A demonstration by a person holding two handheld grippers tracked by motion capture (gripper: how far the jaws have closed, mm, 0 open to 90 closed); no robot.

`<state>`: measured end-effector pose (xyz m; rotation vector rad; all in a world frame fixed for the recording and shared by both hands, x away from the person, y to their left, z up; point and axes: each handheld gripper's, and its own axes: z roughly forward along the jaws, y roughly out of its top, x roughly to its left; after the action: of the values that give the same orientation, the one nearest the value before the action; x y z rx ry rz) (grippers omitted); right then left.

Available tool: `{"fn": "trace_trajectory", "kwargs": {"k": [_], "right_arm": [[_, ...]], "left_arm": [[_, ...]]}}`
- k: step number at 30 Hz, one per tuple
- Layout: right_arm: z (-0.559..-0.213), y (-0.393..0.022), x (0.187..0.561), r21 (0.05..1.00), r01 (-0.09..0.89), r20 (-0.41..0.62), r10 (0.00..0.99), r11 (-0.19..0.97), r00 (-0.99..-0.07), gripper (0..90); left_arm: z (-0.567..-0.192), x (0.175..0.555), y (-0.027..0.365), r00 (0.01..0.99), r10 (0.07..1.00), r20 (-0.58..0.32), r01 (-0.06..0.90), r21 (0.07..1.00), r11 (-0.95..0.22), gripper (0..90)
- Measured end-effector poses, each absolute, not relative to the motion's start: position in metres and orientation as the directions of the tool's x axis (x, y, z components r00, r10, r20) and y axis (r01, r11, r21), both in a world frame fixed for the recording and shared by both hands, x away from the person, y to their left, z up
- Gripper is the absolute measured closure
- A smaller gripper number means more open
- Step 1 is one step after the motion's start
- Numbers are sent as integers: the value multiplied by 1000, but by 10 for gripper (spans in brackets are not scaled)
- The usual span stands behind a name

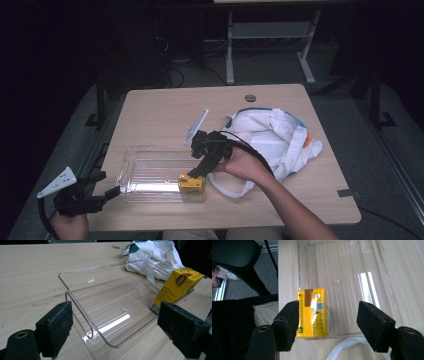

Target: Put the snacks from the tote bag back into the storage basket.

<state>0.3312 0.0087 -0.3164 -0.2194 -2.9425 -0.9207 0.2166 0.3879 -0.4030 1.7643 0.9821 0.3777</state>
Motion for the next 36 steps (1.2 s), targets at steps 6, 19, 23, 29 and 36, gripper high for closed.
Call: {"fn": "trace_trajectory", "kwargs": {"k": [6, 19, 23, 29, 36], "right_arm": [[-315, 2, 338, 564, 170, 88, 146, 808, -985, 336], [-315, -19, 350, 573, 227, 87, 217, 788, -972, 331], [-319, -28, 354, 572, 245, 88, 239, 783, -967, 326], [-323, -40, 358, 572, 278, 98, 273, 772, -957, 324], [-326, -55, 361, 570, 296, 88, 301, 766, -950, 318]], "left_arm": [[-403, 217, 388, 618, 764, -185, 433, 891, -135, 128], [-403, 217, 387, 616, 765, -189, 438, 889, -133, 128], [-403, 217, 387, 616, 764, -191, 438, 889, -131, 127], [-403, 217, 387, 616, 765, -189, 438, 889, -134, 127], [-403, 217, 387, 617, 764, -190, 438, 889, -132, 128]]}}
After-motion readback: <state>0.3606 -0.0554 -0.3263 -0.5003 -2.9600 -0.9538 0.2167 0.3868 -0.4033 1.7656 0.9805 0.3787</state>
